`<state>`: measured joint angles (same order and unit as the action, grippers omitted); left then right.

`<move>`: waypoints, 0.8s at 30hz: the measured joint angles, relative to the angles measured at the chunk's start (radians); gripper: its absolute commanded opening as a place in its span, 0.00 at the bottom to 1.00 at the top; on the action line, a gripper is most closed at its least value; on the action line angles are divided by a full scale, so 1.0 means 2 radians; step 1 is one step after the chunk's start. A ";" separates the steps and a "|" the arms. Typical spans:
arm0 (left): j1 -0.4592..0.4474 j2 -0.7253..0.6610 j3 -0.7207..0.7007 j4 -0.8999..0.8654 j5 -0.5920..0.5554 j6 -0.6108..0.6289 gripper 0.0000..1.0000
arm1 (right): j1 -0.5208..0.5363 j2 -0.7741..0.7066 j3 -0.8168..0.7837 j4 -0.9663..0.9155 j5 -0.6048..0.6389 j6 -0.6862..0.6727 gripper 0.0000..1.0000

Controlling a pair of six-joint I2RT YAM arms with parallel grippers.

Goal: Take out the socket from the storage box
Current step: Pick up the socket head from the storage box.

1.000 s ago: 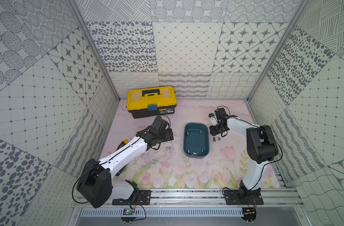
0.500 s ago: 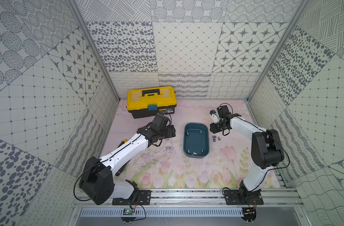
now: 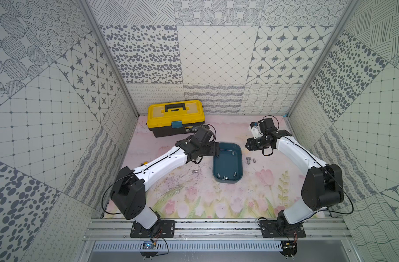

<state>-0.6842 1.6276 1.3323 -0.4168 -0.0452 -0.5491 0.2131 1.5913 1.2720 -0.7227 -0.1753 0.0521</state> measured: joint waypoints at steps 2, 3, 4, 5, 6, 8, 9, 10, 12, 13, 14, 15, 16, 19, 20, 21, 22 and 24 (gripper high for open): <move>-0.014 0.023 0.020 -0.001 0.000 0.001 0.77 | 0.000 -0.015 -0.009 -0.001 -0.011 0.013 0.50; -0.020 0.035 0.030 -0.001 0.000 0.001 0.77 | -0.001 -0.021 -0.013 -0.001 -0.015 0.018 0.50; -0.026 0.047 0.039 -0.002 -0.001 0.001 0.76 | -0.001 -0.028 -0.019 -0.002 -0.021 0.024 0.50; -0.032 0.060 0.048 -0.002 -0.001 0.001 0.76 | -0.001 -0.034 -0.023 -0.002 -0.025 0.028 0.50; -0.036 0.070 0.056 -0.003 -0.001 0.001 0.76 | -0.001 -0.038 -0.027 -0.003 -0.029 0.033 0.50; -0.045 0.093 0.072 -0.006 -0.003 0.001 0.75 | -0.001 -0.044 -0.035 -0.002 -0.039 0.041 0.50; -0.048 0.102 0.078 -0.007 -0.004 0.001 0.74 | -0.001 -0.046 -0.039 -0.002 -0.043 0.046 0.50; -0.051 0.113 0.084 -0.008 -0.006 0.001 0.73 | -0.001 -0.047 -0.044 -0.001 -0.047 0.049 0.50; -0.056 0.134 0.096 -0.009 -0.008 0.000 0.71 | -0.001 -0.050 -0.055 0.001 -0.056 0.058 0.50; -0.058 0.144 0.101 -0.009 -0.009 -0.001 0.67 | -0.001 -0.050 -0.061 0.002 -0.060 0.061 0.50; -0.060 0.154 0.107 -0.009 -0.010 -0.002 0.64 | -0.001 -0.051 -0.067 0.004 -0.063 0.064 0.50; -0.060 0.162 0.112 -0.010 -0.010 -0.004 0.61 | -0.001 -0.051 -0.071 0.005 -0.066 0.067 0.50; -0.062 0.172 0.117 -0.010 -0.011 -0.004 0.59 | -0.001 -0.051 -0.076 0.007 -0.069 0.072 0.49; -0.064 0.200 0.130 -0.006 -0.013 -0.008 0.58 | -0.001 -0.051 -0.088 0.014 -0.077 0.080 0.48; -0.064 0.208 0.133 -0.004 -0.015 -0.011 0.57 | -0.001 -0.051 -0.092 0.016 -0.079 0.084 0.48; -0.065 0.215 0.135 -0.002 -0.017 -0.012 0.57 | -0.001 -0.051 -0.094 0.019 -0.080 0.087 0.47; -0.065 0.224 0.138 0.001 -0.019 -0.014 0.57 | -0.001 -0.051 -0.097 0.021 -0.081 0.090 0.46; -0.065 0.236 0.142 0.006 -0.023 -0.017 0.57 | -0.001 -0.051 -0.099 0.025 -0.084 0.095 0.45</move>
<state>-0.8146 2.1002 1.6154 -0.4042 -0.0906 -0.5823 0.2115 1.4899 1.0744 -0.6727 -0.3428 0.2417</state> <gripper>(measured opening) 0.572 0.462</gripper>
